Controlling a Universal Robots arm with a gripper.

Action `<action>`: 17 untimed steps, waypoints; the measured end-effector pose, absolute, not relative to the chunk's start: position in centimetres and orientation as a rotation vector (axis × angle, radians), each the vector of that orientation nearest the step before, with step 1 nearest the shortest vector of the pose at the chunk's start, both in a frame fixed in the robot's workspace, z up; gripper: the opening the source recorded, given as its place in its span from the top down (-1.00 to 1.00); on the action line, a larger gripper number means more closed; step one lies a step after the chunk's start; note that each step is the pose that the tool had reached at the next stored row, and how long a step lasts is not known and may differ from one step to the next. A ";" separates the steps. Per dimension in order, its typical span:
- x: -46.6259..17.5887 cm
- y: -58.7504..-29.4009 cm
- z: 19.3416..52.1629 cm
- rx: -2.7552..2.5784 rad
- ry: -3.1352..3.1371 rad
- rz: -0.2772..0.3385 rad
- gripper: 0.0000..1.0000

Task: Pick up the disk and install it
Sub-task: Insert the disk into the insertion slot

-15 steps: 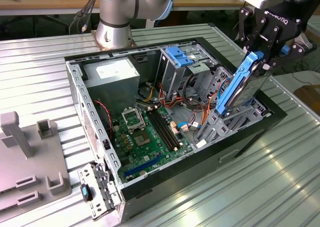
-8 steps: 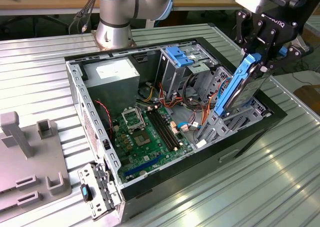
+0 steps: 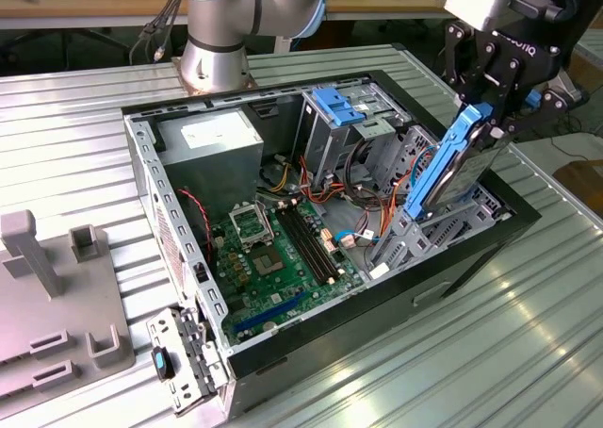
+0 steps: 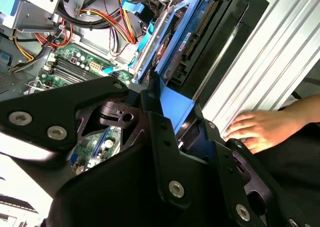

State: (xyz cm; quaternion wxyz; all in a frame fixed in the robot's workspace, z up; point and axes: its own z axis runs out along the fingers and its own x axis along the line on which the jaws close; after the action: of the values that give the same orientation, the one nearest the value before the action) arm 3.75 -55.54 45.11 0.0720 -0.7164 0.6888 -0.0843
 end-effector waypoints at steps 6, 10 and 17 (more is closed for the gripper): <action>3.7 -55.5 44.6 -2.156 2.068 -0.254 0.26; 3.7 -55.5 44.2 -2.155 2.068 -0.253 0.26; 3.8 -55.5 44.2 -2.160 2.081 -0.237 0.26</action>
State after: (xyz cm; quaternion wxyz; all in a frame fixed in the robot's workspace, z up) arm 3.82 -55.54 44.19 0.0665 -0.7164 0.6901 -0.0787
